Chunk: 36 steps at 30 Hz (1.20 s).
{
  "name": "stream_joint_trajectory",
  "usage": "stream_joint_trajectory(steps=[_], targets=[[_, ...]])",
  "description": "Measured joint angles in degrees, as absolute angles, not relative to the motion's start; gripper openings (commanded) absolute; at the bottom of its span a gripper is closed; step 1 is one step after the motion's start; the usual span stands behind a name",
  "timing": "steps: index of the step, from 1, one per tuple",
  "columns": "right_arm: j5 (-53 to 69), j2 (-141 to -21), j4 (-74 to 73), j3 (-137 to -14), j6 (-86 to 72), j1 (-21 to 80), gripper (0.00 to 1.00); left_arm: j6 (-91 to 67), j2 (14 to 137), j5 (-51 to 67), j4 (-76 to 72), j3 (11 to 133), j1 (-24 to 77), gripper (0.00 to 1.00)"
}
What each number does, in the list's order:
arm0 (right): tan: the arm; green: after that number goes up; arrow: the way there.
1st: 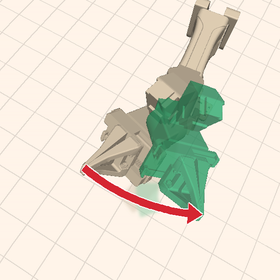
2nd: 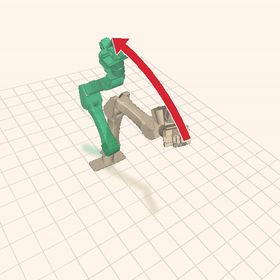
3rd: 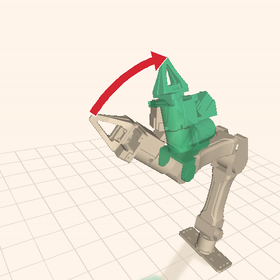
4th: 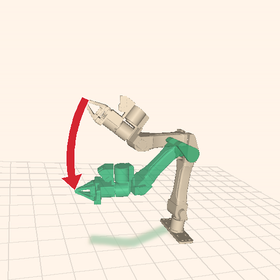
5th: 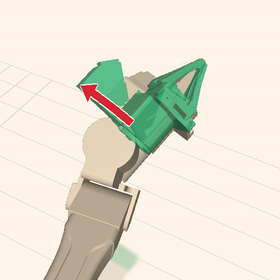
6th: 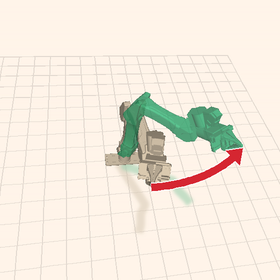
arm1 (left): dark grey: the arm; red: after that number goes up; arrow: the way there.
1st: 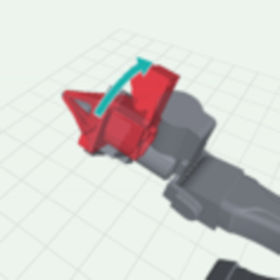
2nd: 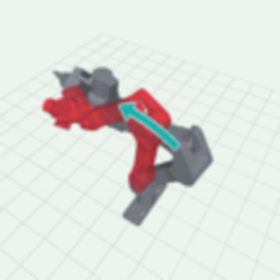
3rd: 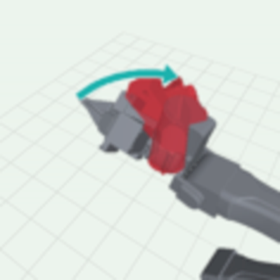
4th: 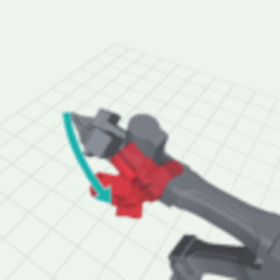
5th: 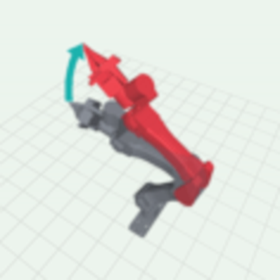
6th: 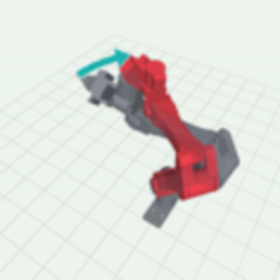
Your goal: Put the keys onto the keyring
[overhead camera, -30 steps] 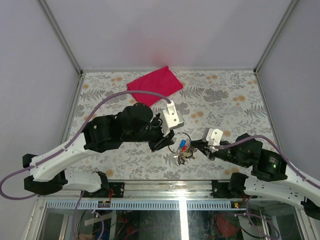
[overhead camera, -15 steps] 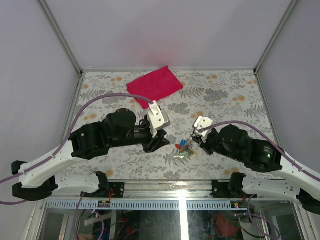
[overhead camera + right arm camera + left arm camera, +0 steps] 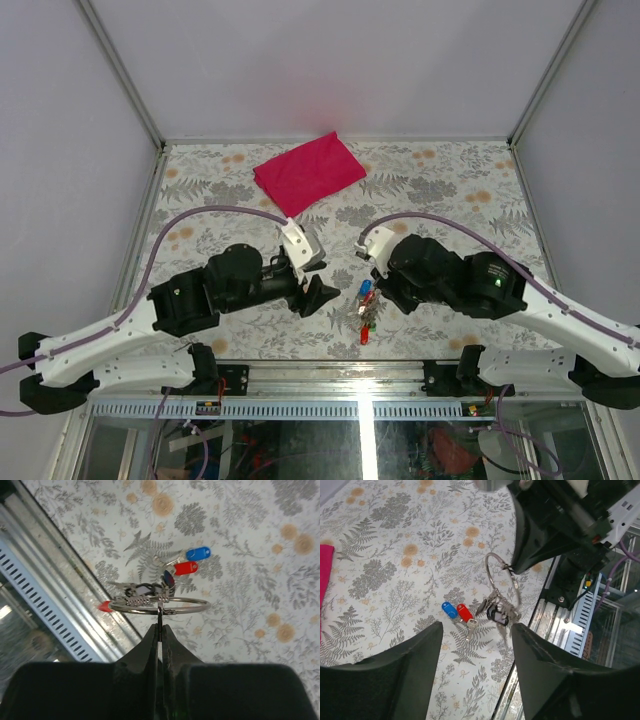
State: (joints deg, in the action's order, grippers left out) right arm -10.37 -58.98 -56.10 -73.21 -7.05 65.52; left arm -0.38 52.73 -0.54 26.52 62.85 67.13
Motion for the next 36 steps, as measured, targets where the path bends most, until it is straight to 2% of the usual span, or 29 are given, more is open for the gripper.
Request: stream_joint_trajectory(steps=[8,17,36], targets=[[-5.5,-62.9,-62.0,-81.4,-16.2,65.5,0.00,-0.3,48.6,-1.5,13.0,51.1,67.1,0.65],[-2.8,-71.4,-68.1,-90.4,-22.6,65.5,0.00,1.0,48.6,-0.3,3.3,48.2,67.1,0.69],[3.3,-76.0,-71.3,-94.7,-23.7,60.6,0.00,7.7,50.0,0.2,-0.5,44.4,67.9,0.68]])
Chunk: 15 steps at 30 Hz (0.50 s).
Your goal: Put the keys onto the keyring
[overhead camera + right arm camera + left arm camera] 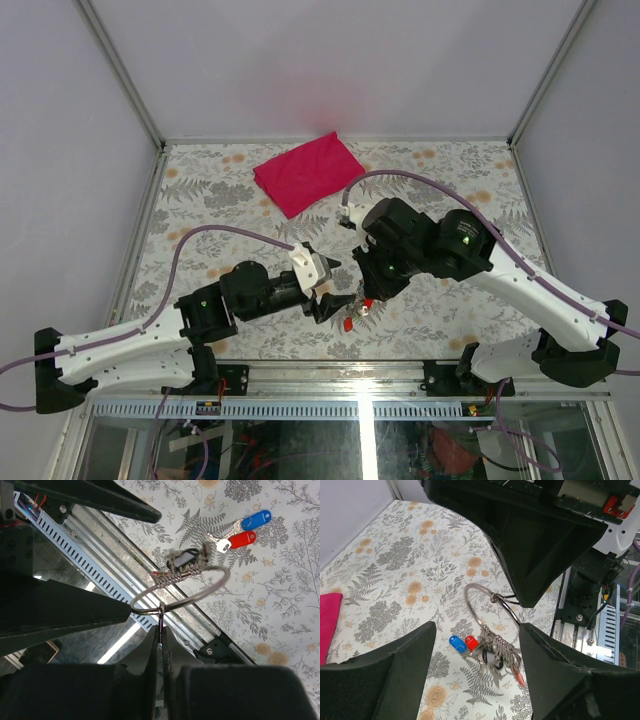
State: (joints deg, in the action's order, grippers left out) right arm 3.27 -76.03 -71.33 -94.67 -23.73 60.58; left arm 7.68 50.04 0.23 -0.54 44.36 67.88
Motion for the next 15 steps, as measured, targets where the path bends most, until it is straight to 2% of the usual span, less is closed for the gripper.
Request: stream_joint_trajectory(steps=[15], targets=[[3.9,-76.1,-71.5,-94.7,-23.8,60.3,0.00,7.6,50.5,1.3,-2.5,44.4,68.6,0.68]])
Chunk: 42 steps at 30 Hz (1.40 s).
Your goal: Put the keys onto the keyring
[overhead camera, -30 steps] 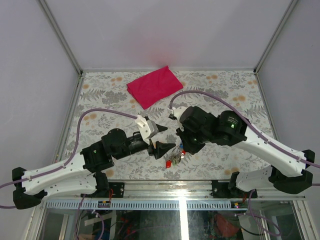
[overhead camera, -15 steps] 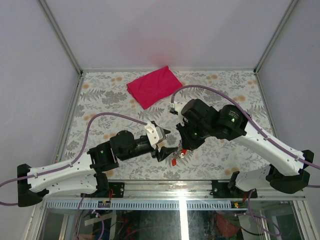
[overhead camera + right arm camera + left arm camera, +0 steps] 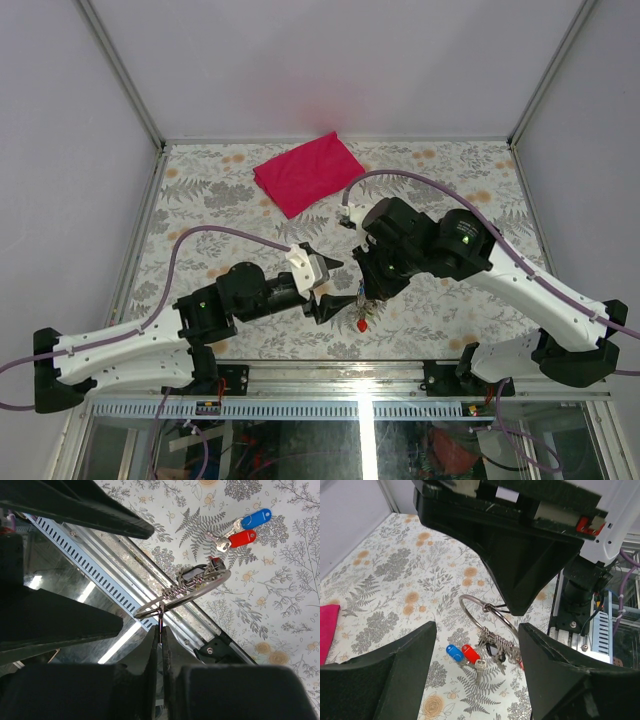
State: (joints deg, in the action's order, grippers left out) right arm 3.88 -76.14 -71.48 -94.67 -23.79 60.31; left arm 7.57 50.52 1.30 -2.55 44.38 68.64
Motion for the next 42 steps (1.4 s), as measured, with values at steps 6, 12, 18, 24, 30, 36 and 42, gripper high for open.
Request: stream_joint_trajectory(steps=[6,12,18,24,30,36,42], targets=[[3.6,-76.9,-71.5,-94.7,-23.8,60.2,0.00,7.2,49.5,1.3,-3.3,44.4,68.8,0.68],[3.7,-77.8,-71.5,-94.7,-23.8,60.2,0.00,7.3,50.0,1.2,-3.4,44.3,69.0,0.65],[4.1,-77.8,-71.5,-94.9,-23.8,60.2,0.00,8.1,51.9,0.2,-3.0,44.2,69.1,0.62],[4.3,-77.8,-71.5,-94.9,-23.8,60.2,0.00,10.9,53.9,-2.6,-2.0,44.2,69.4,0.57],[5.7,-77.8,-71.5,-95.4,-23.7,60.2,0.00,13.0,55.1,-5.0,-1.6,44.6,69.5,0.53],[7.0,-77.8,-71.6,-96.4,-23.4,60.2,0.00,14.4,55.0,-6.5,-3.8,44.4,70.2,0.53],[7.6,-77.8,-72.4,-96.9,-23.0,60.2,0.00,15.7,54.9,-6.4,-6.7,43.7,71.0,0.53]])
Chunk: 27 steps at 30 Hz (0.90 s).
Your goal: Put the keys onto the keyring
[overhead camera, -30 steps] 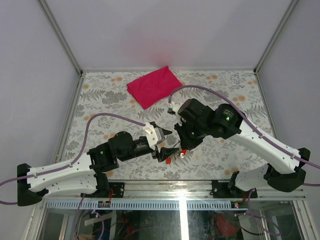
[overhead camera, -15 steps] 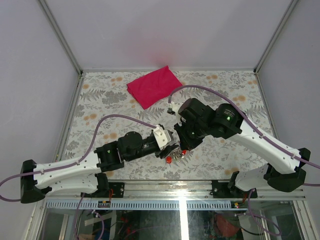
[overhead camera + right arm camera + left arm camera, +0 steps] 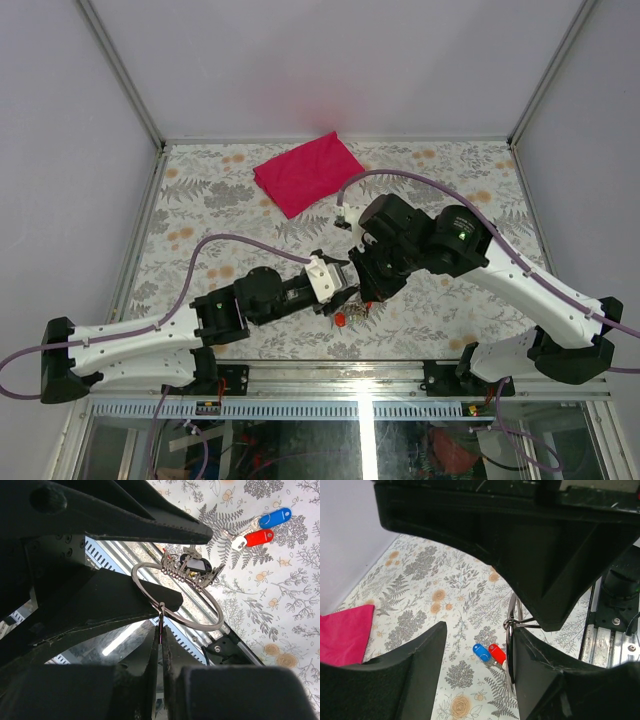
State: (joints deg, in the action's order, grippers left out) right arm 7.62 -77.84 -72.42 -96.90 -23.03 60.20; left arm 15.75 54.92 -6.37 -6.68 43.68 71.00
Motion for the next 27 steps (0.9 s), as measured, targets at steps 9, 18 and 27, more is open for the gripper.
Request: stream_joint_trajectory(steps=[9,18,27], targets=[[8.4,-77.9,-73.5,-97.3,-22.9,60.2,0.00,16.9,54.9,-5.1,-7.0,43.6,71.8,0.43],[8.5,-77.9,-73.8,-97.3,-22.9,60.0,0.00,16.7,55.4,-2.6,-6.9,43.6,72.8,0.06],[7.1,-76.8,-72.1,-96.8,-22.9,59.9,0.18,14.4,55.5,-2.6,-6.9,44.0,72.8,0.00]])
